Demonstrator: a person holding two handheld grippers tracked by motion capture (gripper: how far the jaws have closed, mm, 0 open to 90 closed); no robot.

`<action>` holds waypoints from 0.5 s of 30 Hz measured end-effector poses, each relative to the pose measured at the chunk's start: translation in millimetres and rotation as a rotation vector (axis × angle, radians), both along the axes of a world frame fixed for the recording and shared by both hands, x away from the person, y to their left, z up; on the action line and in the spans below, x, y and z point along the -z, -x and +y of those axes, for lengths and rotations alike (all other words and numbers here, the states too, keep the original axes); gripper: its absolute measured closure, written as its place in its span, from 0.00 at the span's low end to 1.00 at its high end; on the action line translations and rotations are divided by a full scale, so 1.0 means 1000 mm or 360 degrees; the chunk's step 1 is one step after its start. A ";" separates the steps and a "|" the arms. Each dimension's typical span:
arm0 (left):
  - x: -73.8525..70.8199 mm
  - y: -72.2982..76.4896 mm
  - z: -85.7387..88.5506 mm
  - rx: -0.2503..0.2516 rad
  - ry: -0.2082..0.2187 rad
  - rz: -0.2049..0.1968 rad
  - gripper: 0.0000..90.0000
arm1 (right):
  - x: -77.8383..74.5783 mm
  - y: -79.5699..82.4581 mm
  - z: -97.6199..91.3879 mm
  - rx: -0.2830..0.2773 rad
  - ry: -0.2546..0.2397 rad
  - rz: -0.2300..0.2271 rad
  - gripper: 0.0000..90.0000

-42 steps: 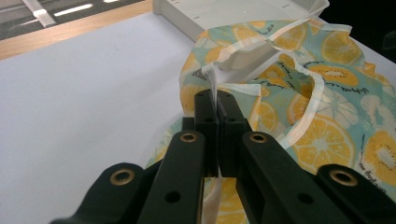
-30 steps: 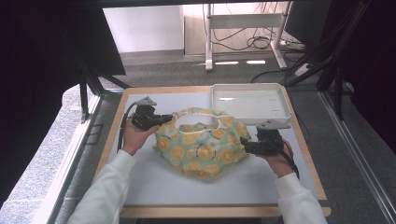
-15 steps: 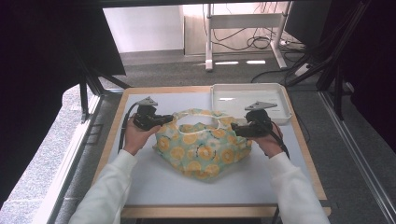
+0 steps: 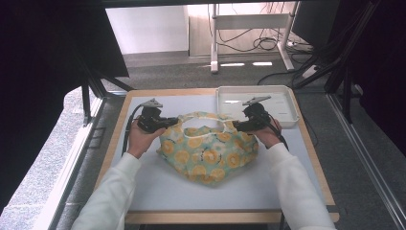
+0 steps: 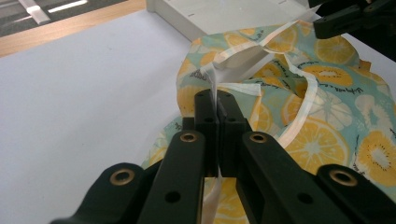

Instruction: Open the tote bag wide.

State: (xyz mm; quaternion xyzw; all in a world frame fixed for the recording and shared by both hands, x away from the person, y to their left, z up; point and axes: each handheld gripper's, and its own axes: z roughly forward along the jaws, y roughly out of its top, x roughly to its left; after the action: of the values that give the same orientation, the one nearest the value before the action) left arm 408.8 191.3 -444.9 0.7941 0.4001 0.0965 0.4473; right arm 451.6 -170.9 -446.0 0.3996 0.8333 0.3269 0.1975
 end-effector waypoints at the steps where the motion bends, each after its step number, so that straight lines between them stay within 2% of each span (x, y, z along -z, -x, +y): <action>1: 0.000 0.000 0.001 -0.0001 0.0002 -0.0002 1.00 | 0.002 -0.002 0.002 -0.0003 0.0018 -0.0001 0.30; 5: 0.000 0.002 0.004 -0.0008 0.0005 -0.0005 1.00 | 0.010 -0.011 0.010 -0.0015 0.0099 0.0020 0.32; 11: 0.000 0.001 0.005 -0.0014 0.0023 0.0002 1.00 | 0.017 -0.021 0.016 -0.0043 0.0118 0.0055 0.48; 12: 0.000 0.001 0.005 -0.0014 0.0023 0.0002 1.00 | 0.017 -0.021 0.016 -0.0043 0.0118 0.0055 0.48; 13: 0.000 0.001 0.006 -0.0014 0.0023 0.0001 1.00 | 0.018 -0.022 0.017 -0.0049 0.0126 0.0054 0.54; 14: 0.000 0.001 0.006 -0.0012 0.0022 0.0003 1.00 | 0.019 -0.023 0.018 -0.0076 0.0126 0.0074 0.66; 15: 0.001 0.001 0.006 -0.0011 0.0021 0.0004 1.00 | 0.019 -0.023 0.018 -0.0076 0.0132 0.0071 0.71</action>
State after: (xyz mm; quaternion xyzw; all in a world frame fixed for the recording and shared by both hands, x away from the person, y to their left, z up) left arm 408.0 196.9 -445.5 0.7898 0.4040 0.0944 0.4518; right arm 474.5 -153.3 -464.7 0.3784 0.8596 0.2877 0.1874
